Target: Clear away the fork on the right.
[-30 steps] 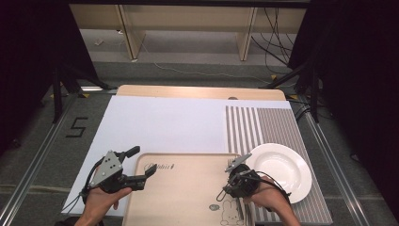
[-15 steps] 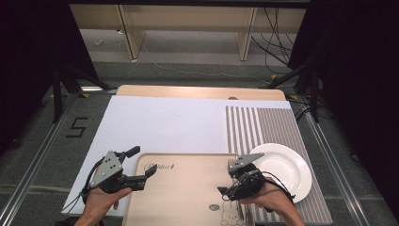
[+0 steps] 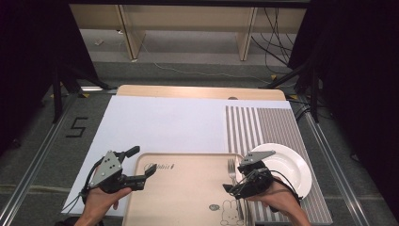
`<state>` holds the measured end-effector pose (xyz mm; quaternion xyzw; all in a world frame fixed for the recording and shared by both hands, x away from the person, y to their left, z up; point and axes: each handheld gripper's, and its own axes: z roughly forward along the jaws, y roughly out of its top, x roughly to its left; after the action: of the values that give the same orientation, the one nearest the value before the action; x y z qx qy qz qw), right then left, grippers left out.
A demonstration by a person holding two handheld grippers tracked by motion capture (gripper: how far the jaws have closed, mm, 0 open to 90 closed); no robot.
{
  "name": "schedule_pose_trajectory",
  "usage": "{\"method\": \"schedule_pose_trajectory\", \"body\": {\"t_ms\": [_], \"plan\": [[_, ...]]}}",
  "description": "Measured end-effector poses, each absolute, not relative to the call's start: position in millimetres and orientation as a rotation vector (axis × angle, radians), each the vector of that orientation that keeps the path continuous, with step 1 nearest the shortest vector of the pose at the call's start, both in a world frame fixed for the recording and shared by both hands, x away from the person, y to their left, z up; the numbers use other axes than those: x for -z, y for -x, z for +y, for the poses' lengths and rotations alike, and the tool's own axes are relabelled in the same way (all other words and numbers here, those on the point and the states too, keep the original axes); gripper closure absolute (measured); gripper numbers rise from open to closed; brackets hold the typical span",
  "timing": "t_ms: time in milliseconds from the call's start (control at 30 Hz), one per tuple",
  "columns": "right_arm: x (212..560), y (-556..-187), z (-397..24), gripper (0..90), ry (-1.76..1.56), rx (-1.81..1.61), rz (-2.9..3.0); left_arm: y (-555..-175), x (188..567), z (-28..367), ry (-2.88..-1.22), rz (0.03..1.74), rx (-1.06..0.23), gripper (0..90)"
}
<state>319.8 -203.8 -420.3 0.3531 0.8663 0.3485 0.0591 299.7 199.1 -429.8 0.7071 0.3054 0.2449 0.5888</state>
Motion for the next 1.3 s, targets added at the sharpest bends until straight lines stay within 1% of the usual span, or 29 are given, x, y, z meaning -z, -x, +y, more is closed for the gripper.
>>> {"method": "schedule_pose_trajectory", "body": {"t_ms": [433,767,1300], "plan": [[417,-324,-229,16.4,-1.140,-1.117,2.528,-299,429,199,-1.651,0.714,-0.573,16.5],[409,-324,-253,16.4,-1.255,-1.125,2.488,-299,429,200,-1.646,0.713,-0.575,16.5],[410,-319,-278,16.4,-1.371,-1.143,2.359,-299,429,200,-1.645,0.714,-0.575,16.4]]}}
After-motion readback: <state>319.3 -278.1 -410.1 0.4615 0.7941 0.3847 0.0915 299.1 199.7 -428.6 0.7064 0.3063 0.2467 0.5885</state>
